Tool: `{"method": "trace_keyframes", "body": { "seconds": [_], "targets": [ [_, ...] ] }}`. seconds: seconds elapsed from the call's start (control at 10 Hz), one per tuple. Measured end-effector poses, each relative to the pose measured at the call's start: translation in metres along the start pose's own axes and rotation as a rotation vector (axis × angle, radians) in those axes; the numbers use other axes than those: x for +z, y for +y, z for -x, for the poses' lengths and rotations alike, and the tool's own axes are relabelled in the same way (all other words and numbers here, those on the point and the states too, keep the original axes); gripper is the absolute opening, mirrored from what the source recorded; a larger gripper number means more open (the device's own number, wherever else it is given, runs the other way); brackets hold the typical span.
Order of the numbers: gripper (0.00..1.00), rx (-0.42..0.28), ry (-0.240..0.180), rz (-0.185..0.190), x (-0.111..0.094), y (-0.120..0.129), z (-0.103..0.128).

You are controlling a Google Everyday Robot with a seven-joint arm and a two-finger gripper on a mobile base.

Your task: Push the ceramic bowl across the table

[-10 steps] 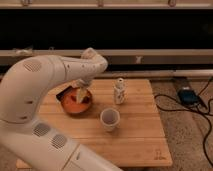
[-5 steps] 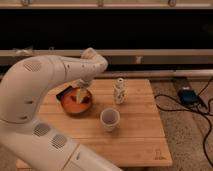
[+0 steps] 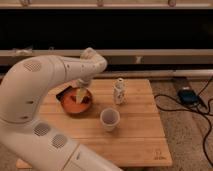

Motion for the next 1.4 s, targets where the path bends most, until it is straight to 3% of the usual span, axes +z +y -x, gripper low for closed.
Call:
{"method": "trace_keyframes", "body": {
  "seconds": [0.5, 0.8, 1.2, 1.3, 1.4],
  "targets": [
    [0.76, -0.046, 0.118, 0.030, 0.027, -0.004, -0.005],
    [0.48, -0.047, 0.171, 0.049, 0.041, -0.006, -0.017],
    [0.08, -0.030, 0.167, 0.100, 0.067, 0.007, -0.020],
    [0.01, -0.029, 0.163, 0.121, 0.073, 0.012, -0.018],
    [0.00, -0.029, 0.162, 0.137, 0.076, 0.017, -0.017]
  ]
}}
